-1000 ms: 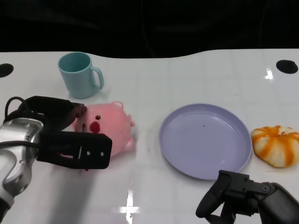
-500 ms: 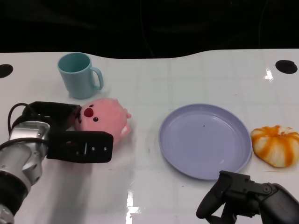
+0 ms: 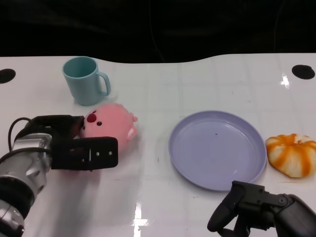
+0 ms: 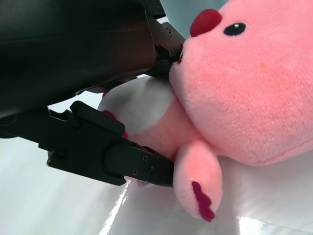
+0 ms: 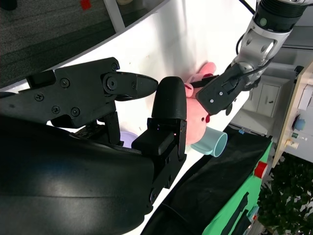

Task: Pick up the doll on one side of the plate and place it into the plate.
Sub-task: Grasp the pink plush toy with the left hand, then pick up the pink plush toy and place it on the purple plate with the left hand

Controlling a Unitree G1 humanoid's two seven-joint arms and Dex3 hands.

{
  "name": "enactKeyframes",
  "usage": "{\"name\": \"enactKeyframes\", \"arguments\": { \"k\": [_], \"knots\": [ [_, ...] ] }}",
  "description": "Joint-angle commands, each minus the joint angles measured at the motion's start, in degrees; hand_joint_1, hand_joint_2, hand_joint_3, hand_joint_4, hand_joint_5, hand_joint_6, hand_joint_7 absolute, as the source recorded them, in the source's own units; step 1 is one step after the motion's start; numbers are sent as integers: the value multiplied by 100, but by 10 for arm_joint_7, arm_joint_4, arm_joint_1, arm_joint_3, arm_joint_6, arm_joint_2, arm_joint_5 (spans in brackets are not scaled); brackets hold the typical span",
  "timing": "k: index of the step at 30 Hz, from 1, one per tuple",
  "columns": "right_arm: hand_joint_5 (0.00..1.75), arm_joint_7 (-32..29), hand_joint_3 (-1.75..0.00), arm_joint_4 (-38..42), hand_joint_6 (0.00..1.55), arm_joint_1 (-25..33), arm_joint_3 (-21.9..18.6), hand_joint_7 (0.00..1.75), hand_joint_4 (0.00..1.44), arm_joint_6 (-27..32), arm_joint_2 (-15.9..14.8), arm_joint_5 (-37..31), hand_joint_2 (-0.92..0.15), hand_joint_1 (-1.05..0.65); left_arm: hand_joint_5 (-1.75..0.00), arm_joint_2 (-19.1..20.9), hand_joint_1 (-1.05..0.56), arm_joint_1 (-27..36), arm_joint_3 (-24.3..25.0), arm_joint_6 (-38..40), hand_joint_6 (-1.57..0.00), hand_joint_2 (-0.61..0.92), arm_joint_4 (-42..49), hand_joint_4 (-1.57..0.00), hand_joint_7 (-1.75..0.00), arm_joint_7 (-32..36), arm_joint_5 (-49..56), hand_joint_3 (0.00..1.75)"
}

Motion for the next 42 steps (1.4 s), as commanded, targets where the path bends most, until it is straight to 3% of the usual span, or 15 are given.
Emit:
{"name": "enactKeyframes", "arguments": {
  "k": [1, 3, 4, 5, 7, 8, 9, 12, 14, 20, 25, 32, 37, 42],
  "knots": [
    [158, -4, -34, 2, 60, -1, 2, 129, 66, -1, 2, 4, -92, -26, -83, -10, -30, 58, -6, -48, -118, 92, 31, -87, -21, 31, -14, 4],
    [158, -5, -35, 4, 60, -3, 4, 129, 66, -2, 1, 1, -92, -27, -116, -8, -29, 66, -2, -65, -120, 92, 36, -81, -26, 79, -18, 8],
    [158, -5, -35, 6, 60, -6, 4, 129, 66, -2, 2, 2, -92, -27, -150, -8, -28, 70, 2, -74, -92, 92, 38, -77, -97, 103, -22, 19],
    [158, -4, -34, 8, 60, -7, 4, 130, 67, -2, 2, 3, -92, -27, -162, -7, -27, 72, 6, -81, -76, 92, 39, -78, -135, 122, -26, 24],
    [158, -4, -34, 12, 60, -10, 5, 130, 67, -3, 2, 3, -92, -26, -172, -3, -24, 77, 13, -103, -65, 92, 41, -83, -166, 157, -33, 29],
    [158, -4, -34, 14, 60, -11, 6, 130, 67, -4, 2, 2, -92, -26, -173, 0, -23, 81, 18, -115, -64, 92, 41, -85, -170, 176, -38, 30],
    [158, -4, -34, 16, 60, -12, 7, 130, 66, -3, 2, 3, -92, -26, -174, 2, -22, 86, 26, -127, -65, 91, 39, -86, -172, 196, -45, 30],
    [158, -4, -34, 23, 60, -17, 8, 130, 66, -5, 4, 5, -92, -26, -175, 8, -18, 94, 40, -150, -69, 63, 35, -91, -174, 231, -57, 83],
    [158, -5, -34, 28, 59, -20, 8, 129, 65, -4, 4, 5, -92, -25, -175, 11, -19, 97, 47, -159, -70, 59, 30, -92, -175, 246, -63, 95],
    [156, -7, -34, 41, 59, -27, 8, 128, 65, -2, 4, 2, -92, -25, -175, 4, -17, 113, 91, -158, -71, 57, -23, -91, -175, 247, -109, 99],
    [157, -7, -35, 46, 60, -27, 7, 129, 65, -10, 3, 3, -92, -24, -175, 9, -15, 139, 116, -169, -78, 43, -103, -97, -175, 231, -128, 128],
    [158, -6, -35, 44, 60, -19, 1, 129, 67, -22, 1, 6, -92, -24, -175, -5, -13, 174, 147, -112, -78, 34, -272, -99, -175, 173, -151, 143],
    [158, -3, -34, 46, 60, -15, -1, 130, 67, -30, -1, 6, -92, -23, -175, -30, -13, 173, 158, -61, -79, 34, -346, -99, -175, 146, -160, 146],
    [158, -3, -35, 43, 59, -13, 1, 130, 66, -26, 0, 8, -92, -23, -175, -54, -13, 148, 144, -12, -77, 38, -393, -100, -175, 119, -142, 132]
  ]
}}
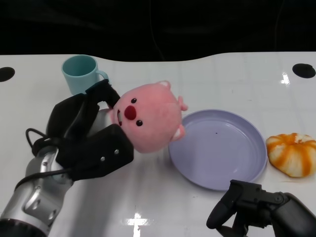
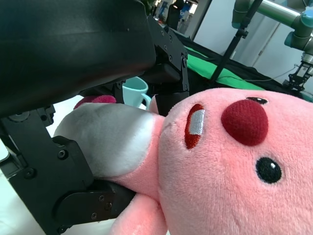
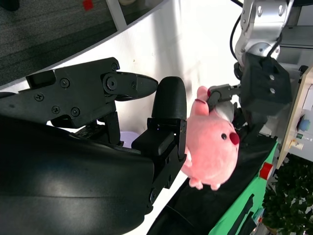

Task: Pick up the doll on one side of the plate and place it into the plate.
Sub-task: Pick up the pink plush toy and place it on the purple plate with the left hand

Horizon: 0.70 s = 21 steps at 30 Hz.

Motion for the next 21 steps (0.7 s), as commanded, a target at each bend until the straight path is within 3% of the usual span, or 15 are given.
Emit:
{"name": "enactKeyframes", "arguments": {
  "k": [1, 7, 10, 13, 15, 18, 21],
  "knots": [
    [158, 1, -35, -3, 59, 3, -1, 129, 66, -1, -2, 5, -92, -23, -175, -12, -13, -30, -4, 21, -77, 39, -27, -100, -175, -21, 9, 131],
    [158, 0, -35, -5, 58, 4, 4, 129, 65, 0, -4, -2, -92, -23, -175, -26, -17, -68, -29, 34, -76, 37, -18, -100, -175, -37, 38, 132],
    [158, -3, -35, -7, 59, 6, 10, 129, 66, -1, 0, -4, -92, -23, -175, -55, -19, -106, -50, 64, -77, 34, 5, -98, -175, -67, 46, 128],
    [158, -5, -36, -9, 59, 8, 14, 129, 66, 0, 1, -4, -92, -23, -175, -72, -20, -128, -61, 98, -85, 31, 16, -97, -158, -87, 54, 132],
    [158, -6, -36, -10, 59, 9, 15, 129, 66, -1, 1, -4, -92, -22, -175, -89, -20, -148, -71, 130, -76, 34, 23, -96, -171, -104, 62, 132],
    [159, -7, -36, -12, 59, 10, 17, 130, 66, 1, 1, -5, -92, -24, -175, -103, -22, -171, -92, 160, -72, 42, 25, -96, -174, -119, 83, 120],
    [159, -8, -36, -13, 59, 9, 19, 130, 66, 3, 2, -6, -92, -25, -175, -112, -26, -187, -110, 181, -64, 56, 31, -94, -170, -136, 96, 93]
  ]
}}
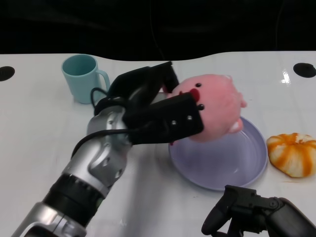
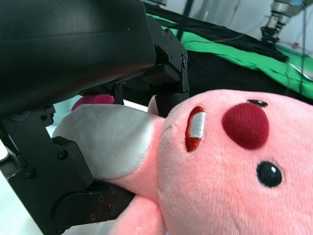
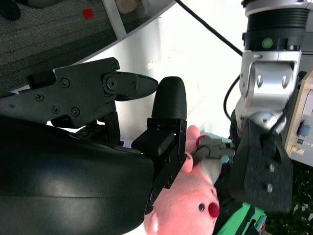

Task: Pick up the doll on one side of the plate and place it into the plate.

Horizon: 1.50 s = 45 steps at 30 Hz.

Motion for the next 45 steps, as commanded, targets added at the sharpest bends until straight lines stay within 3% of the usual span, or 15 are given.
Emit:
{"name": "enactKeyframes", "arguments": {
  "k": [1, 2, 3, 5, 8, 12, 13, 14, 16, 18, 20, 22, 29, 37, 45],
  "knots": [
    [159, -5, -36, -9, 59, 1, 0, 130, 66, 4, 1, -1, -92, -25, -175, -8, -26, -30, -15, 25, -68, 60, 9, -93, -150, -21, 15, 86],
    [158, -6, -36, -10, 59, 1, 0, 130, 66, 4, 1, 0, -92, -25, -175, -11, -26, -33, -19, 29, -76, 64, 12, -91, -127, -24, 17, 81],
    [158, -6, -35, -10, 59, 2, 0, 130, 66, 4, 2, 0, -92, -25, -175, -15, -26, -37, -25, 31, -79, 65, 18, -90, -119, -24, 21, 79],
    [158, -7, -35, -9, 59, 2, 1, 130, 66, 3, 2, 0, -92, -25, -175, -21, -26, -44, -35, 31, -78, 64, 28, -89, -117, -24, 26, 78],
    [158, -7, -35, -9, 59, 3, 2, 129, 66, 0, 1, -1, -92, -25, -175, -33, -25, -55, -44, 37, -83, 68, 46, -84, -67, -27, 30, 65],
    [157, -6, -35, -10, 59, 4, 3, 129, 66, -1, 0, -2, -92, -25, -175, -49, -25, -68, -56, 44, -92, 71, 76, -81, -51, -38, 29, 54],
    [157, -7, -35, -12, 59, 4, 4, 129, 66, 0, 0, -3, -92, -25, -175, -53, -27, -71, -57, 48, -93, 76, 82, -78, -42, -45, 25, 42],
    [157, -7, -36, -13, 59, 4, 4, 129, 66, 0, 0, -3, -92, -25, -161, -57, -28, -73, -57, 49, -93, 83, 87, -74, -28, -50, 22, 28],
    [157, -7, -36, -12, 59, 6, 4, 129, 66, -2, 0, -2, -92, -25, -145, -59, -31, -66, -47, 33, -89, 90, 89, -69, -15, -59, 0, 16],
    [157, -7, -36, -12, 59, 6, 3, 129, 66, -4, 0, -2, -92, -25, -114, -57, -42, -56, -38, 17, -68, 92, 83, -44, -4, -72, -22, 18],
    [157, -6, -36, -12, 59, 7, 1, 129, 66, -5, -1, -1, -92, -26, -78, -52, -54, -52, -40, 10, -44, 92, 77, -22, -1, -84, -30, 23],
    [157, -6, -35, -12, 59, 7, -1, 129, 67, -5, -1, -1, -92, -26, -61, -49, -63, -47, -42, 8, -29, 92, 71, -7, 0, -89, -32, 26],
    [156, -2, -35, -10, 60, 6, -7, 129, 67, -5, -3, 4, -92, -26, -4, -32, -87, -35, -56, 7, -5, 92, 49, 0, 0, -107, -16, 36],
    [156, 2, -35, -9, 60, 7, -16, 129, 67, -9, -6, 9, -92, -26, 0, 19, -98, -17, -76, -4, -3, 92, -26, 0, -2, -159, -2, 42],
    [157, 2, -35, -7, 60, 8, -20, 129, 67, -7, -6, 13, -92, -27, -2, 72, -97, 44, -41, -21, -6, 92, -153, -4, -3, -184, -18, 41]
  ]
}}
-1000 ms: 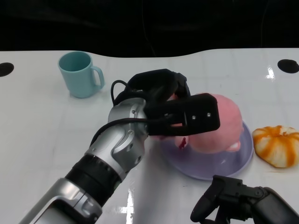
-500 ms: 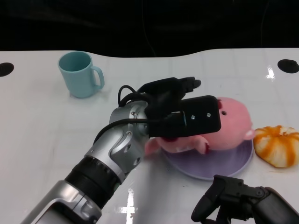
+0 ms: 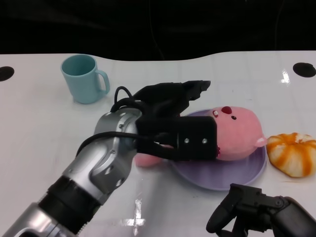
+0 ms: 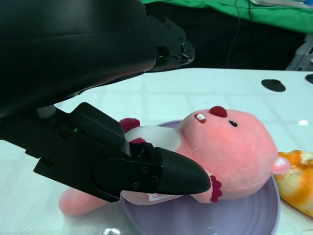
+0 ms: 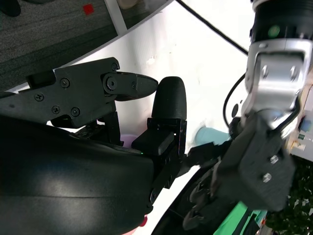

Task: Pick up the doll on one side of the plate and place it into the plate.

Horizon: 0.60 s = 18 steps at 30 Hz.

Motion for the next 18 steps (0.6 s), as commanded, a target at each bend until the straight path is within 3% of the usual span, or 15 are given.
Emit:
{"name": "enactKeyframes", "arguments": {
  "k": [1, 9, 13, 18],
  "knots": [
    [157, 3, -35, -3, 60, 2, -6, 129, 67, -4, -4, 7, -92, -27, -3, 32, -97, 35, 25, -11, -6, 92, -61, -5, -3, -15, -15, 40],
    [157, 7, -35, -2, 60, 1, -9, 128, 66, -7, -6, 8, -92, -26, -9, 80, -87, 136, 82, -43, -11, 92, -176, -10, -6, -18, -62, 32],
    [157, 8, -35, -1, 60, 2, -9, 128, 67, -7, -6, 7, -92, -26, -20, 83, -76, 199, 122, -103, -21, 92, -200, -20, -11, 21, -101, 23],
    [157, 9, -35, -1, 60, 1, -11, 128, 67, -7, -6, 9, -92, -27, -67, 72, -63, 264, 163, -175, -40, 92, -207, -19, -12, 68, -142, 18]
  ]
}}
